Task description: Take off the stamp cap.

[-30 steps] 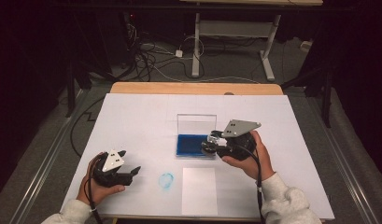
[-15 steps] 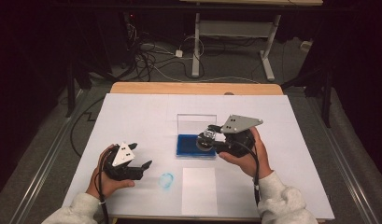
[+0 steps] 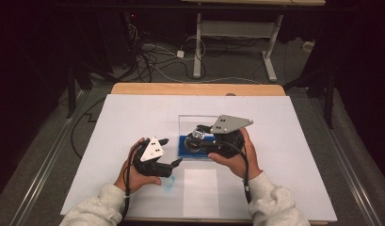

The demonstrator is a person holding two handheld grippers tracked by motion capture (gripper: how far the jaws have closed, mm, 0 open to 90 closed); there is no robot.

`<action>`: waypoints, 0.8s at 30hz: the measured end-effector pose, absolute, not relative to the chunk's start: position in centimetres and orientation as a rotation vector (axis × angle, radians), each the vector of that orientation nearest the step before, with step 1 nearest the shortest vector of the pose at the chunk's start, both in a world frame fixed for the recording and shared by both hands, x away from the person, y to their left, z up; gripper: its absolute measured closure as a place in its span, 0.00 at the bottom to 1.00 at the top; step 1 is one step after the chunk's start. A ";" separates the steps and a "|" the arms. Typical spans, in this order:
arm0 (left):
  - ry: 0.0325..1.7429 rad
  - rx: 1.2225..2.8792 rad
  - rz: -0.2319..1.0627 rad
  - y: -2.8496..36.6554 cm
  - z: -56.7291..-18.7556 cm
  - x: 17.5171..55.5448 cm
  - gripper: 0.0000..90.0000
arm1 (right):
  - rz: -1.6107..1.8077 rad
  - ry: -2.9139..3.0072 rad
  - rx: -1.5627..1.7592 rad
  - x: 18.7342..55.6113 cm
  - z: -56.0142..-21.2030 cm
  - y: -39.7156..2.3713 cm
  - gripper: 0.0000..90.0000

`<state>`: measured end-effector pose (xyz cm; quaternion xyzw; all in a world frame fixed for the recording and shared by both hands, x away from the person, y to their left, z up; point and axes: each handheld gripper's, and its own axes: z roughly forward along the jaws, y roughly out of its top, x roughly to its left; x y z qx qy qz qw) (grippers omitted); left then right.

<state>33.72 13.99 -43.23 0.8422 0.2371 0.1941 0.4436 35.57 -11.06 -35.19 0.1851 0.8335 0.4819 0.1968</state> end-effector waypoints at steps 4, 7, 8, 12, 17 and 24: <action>0.572 2.056 0.418 12.9 -43.1 33.8 0.21 | 1.377 2.347 0.539 35.6 -35.9 -10.7 0.63; 0.552 2.058 0.405 12.2 -43.1 33.6 0.21 | 1.381 2.348 0.548 35.6 -36.3 -10.4 0.63; 0.543 2.066 0.399 11.9 -43.1 33.6 0.21 | 1.389 2.350 0.547 35.6 -36.5 -10.3 0.63; 0.513 2.077 0.381 11.5 -43.3 33.3 0.20 | 1.388 2.372 0.534 35.3 -36.8 -9.8 0.63; 0.528 2.068 0.398 11.7 -43.1 33.2 0.20 | 1.378 2.398 0.503 34.9 -37.2 -9.0 0.63; 0.506 2.065 0.416 11.8 -43.1 33.0 0.31 | 1.388 2.416 0.488 34.7 -37.5 -8.6 0.63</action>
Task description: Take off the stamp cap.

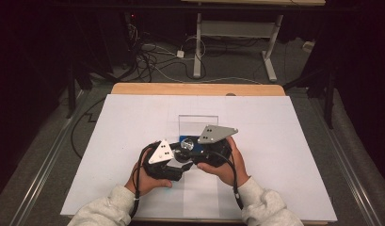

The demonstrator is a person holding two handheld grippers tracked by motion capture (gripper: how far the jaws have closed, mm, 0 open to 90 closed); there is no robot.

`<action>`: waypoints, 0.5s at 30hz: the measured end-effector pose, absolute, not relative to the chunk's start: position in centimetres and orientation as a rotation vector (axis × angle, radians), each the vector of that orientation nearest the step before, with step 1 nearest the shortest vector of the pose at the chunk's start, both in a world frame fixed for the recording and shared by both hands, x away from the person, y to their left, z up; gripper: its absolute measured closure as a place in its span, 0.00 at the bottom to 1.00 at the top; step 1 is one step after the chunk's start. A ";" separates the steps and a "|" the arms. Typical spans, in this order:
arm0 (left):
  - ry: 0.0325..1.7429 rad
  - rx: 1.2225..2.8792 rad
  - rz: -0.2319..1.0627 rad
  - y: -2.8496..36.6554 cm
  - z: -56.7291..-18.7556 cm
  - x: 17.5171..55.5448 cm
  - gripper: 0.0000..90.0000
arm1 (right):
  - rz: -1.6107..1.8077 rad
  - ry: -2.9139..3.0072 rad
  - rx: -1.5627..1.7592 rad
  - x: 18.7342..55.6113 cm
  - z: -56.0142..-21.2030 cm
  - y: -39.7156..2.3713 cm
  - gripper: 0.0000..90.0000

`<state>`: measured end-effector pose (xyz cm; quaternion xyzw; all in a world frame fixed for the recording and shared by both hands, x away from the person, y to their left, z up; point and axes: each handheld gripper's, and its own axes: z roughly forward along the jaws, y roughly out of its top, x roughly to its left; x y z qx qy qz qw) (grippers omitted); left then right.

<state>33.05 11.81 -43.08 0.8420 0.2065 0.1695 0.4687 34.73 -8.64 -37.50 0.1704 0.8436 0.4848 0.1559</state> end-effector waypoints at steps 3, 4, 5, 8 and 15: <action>0.495 2.077 0.440 11.8 -43.0 32.9 0.36 | 1.399 2.416 0.493 34.7 -37.5 -8.7 0.63; 0.494 2.082 0.441 11.8 -43.0 32.9 0.38 | 1.397 2.421 0.490 34.7 -37.5 -8.7 0.63; 0.490 2.086 0.438 11.8 -43.1 32.9 0.38 | 1.400 2.418 0.493 34.7 -37.5 -8.7 0.63; 0.485 2.114 0.458 11.6 -43.4 32.9 0.37 | 1.408 2.417 0.501 34.8 -37.5 -8.9 0.63; 0.497 2.116 0.477 11.6 -43.5 33.0 0.38 | 1.431 2.423 0.516 34.9 -37.7 -9.0 0.63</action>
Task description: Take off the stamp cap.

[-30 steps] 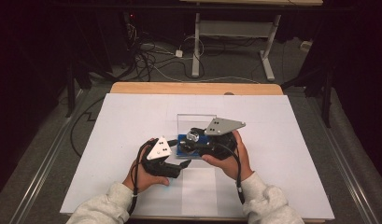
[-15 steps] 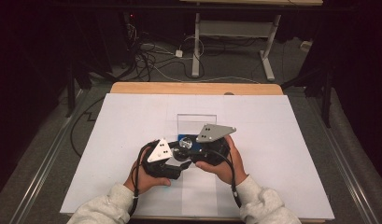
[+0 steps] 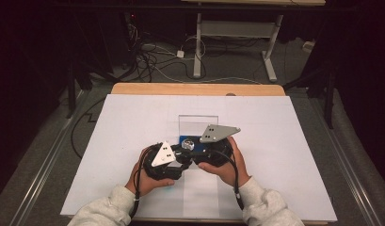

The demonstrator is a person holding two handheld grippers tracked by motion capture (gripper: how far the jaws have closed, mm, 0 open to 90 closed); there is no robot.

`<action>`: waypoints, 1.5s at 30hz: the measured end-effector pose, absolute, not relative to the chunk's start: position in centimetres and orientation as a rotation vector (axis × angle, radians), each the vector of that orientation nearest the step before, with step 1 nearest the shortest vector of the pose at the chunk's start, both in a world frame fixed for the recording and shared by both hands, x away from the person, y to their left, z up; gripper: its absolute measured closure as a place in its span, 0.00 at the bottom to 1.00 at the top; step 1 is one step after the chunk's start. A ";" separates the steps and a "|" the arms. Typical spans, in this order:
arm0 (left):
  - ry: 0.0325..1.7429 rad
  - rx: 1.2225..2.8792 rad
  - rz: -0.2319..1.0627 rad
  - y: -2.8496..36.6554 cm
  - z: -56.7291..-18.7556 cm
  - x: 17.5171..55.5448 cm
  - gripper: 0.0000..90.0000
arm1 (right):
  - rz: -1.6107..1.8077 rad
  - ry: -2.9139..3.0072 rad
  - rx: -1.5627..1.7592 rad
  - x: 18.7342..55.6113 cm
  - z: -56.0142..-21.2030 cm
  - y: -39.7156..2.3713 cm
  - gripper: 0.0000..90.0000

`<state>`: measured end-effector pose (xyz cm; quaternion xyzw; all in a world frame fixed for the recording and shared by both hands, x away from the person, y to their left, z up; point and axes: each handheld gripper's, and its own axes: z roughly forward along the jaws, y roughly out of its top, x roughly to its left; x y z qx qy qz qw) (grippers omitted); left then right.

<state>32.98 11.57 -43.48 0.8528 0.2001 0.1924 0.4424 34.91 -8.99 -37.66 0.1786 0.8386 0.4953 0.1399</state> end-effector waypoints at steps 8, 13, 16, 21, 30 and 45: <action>0.492 2.139 0.479 11.6 -43.4 33.0 0.40 | 1.426 2.425 0.519 34.9 -37.8 -9.0 0.63; 0.484 2.163 0.494 11.7 -43.2 33.0 0.41 | 1.436 2.423 0.520 34.8 -37.8 -9.0 0.63; 0.484 2.176 0.503 11.6 -43.1 33.0 0.41 | 1.427 2.419 0.509 34.7 -37.9 -9.0 0.63; 0.491 2.174 0.460 11.7 -43.2 33.1 0.41 | 1.423 2.406 0.508 34.5 -38.1 -9.0 0.63; 0.628 2.126 0.340 13.6 -43.8 34.6 0.41 | 1.497 2.367 0.472 33.9 -37.6 -9.6 0.63; 0.600 2.148 0.441 16.1 -43.1 34.1 0.41 | 1.474 2.294 0.487 33.5 -35.5 -12.4 0.63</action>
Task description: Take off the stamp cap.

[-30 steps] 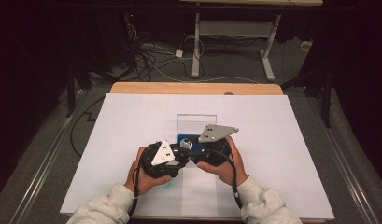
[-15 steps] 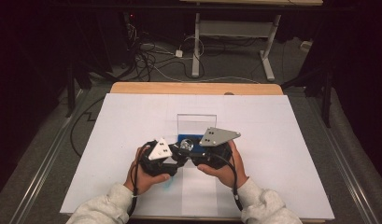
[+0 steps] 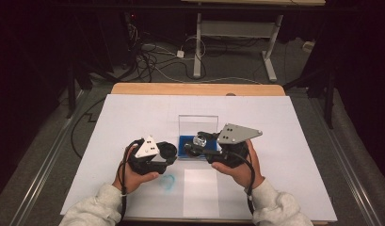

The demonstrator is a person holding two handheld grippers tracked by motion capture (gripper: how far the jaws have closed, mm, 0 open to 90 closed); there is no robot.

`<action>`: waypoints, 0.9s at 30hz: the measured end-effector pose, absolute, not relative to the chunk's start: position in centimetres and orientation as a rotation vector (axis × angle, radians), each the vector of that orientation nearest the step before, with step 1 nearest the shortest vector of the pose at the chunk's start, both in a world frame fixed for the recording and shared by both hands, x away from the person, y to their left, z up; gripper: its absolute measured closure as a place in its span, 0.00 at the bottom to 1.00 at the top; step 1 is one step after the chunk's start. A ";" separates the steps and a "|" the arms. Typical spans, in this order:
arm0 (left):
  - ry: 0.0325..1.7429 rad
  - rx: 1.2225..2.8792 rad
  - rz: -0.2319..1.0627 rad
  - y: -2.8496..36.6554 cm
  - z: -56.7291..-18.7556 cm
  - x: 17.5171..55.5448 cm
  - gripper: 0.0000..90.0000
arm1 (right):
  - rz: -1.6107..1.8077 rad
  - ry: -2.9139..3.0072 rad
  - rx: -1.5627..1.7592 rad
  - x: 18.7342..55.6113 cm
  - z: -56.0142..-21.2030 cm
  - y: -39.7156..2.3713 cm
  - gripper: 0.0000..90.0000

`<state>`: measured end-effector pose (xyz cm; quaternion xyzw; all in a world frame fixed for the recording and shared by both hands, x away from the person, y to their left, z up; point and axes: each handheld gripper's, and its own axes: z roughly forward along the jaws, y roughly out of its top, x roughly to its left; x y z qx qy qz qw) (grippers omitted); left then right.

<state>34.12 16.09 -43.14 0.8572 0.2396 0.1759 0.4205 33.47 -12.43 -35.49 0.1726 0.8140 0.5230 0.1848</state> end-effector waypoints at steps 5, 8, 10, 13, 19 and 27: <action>0.609 2.153 0.455 17.0 -43.1 34.1 0.41 | 1.442 2.286 0.513 33.7 -35.3 -13.6 0.63; 0.620 2.153 0.466 17.5 -43.0 33.9 0.41 | 1.428 2.284 0.535 33.8 -35.4 -14.2 0.63; 0.623 2.152 0.473 17.9 -43.0 33.8 0.41 | 1.420 2.283 0.546 33.8 -35.5 -14.6 0.63; 0.631 2.149 0.498 18.5 -43.0 33.5 0.41 | 1.404 2.288 0.558 33.9 -35.5 -15.2 0.63; 0.649 2.155 0.532 19.7 -43.2 32.9 0.41 | 1.373 2.296 0.576 33.9 -35.9 -16.3 0.63; 0.660 2.157 0.539 21.2 -43.6 32.0 0.41 | 1.352 2.292 0.597 33.8 -36.0 -17.3 0.63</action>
